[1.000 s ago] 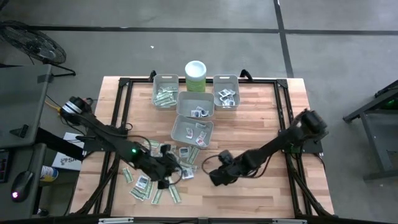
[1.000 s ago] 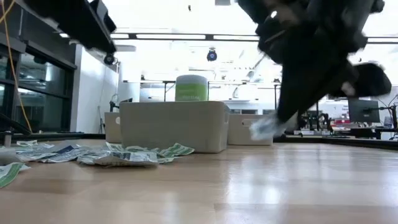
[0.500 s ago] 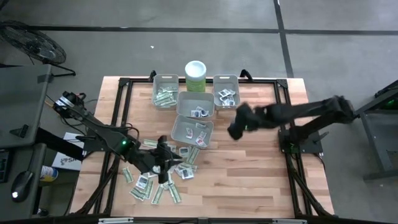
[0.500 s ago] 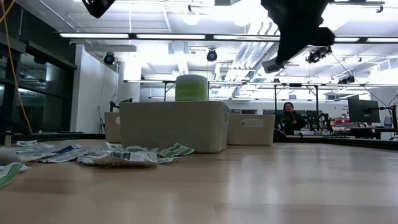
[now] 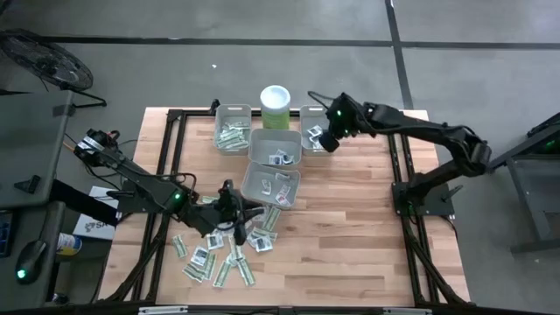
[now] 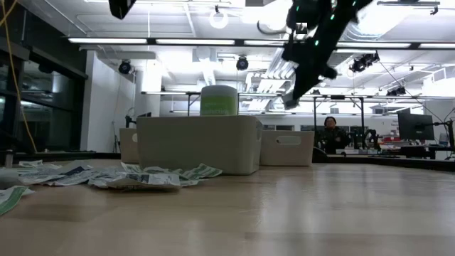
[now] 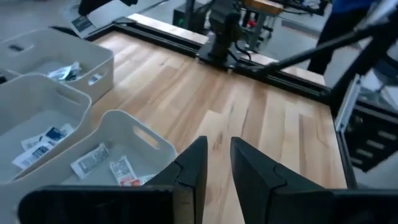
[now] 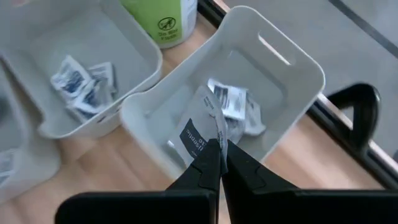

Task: Pick & Place First Aid Supplies
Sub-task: Put the towelette pack into the right bin, then put the bandage pack into the left bin

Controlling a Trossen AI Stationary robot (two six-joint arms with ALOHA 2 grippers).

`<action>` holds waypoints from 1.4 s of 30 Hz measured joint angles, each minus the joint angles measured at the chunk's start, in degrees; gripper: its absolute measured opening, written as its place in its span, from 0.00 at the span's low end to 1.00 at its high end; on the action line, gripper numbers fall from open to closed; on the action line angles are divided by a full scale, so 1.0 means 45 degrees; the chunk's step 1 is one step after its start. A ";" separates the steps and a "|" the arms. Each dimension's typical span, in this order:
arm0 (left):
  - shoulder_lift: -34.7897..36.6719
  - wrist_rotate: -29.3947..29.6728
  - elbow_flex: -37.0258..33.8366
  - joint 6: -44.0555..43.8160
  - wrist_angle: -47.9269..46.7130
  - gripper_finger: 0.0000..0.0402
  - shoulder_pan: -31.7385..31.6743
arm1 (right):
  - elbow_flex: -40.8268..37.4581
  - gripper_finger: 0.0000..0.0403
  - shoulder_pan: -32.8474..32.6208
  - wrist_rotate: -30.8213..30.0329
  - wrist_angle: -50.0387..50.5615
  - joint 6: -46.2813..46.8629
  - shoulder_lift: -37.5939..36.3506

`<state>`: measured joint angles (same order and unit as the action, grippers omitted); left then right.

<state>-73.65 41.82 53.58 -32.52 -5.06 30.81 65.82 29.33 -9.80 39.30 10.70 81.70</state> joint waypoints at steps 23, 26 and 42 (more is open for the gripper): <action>0.0000 0.0595 0.0000 -0.1173 0.0423 0.18 -0.0934 | 0.0000 0.05 0.3242 0.4204 -0.1561 -0.4391 0.3326; 0.0000 0.0875 0.0000 -0.1175 0.0340 0.18 -0.0939 | -0.0004 0.12 0.3237 0.4256 -0.1563 -0.4382 0.3326; -0.1267 -0.1202 0.0010 -0.2206 -0.1248 0.18 -0.1184 | 0.0000 0.26 0.3036 0.4474 -0.1210 -0.2703 0.1521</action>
<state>-79.35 36.42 53.63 -42.45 -10.68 25.49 65.82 42.99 10.33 33.86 -1.46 88.54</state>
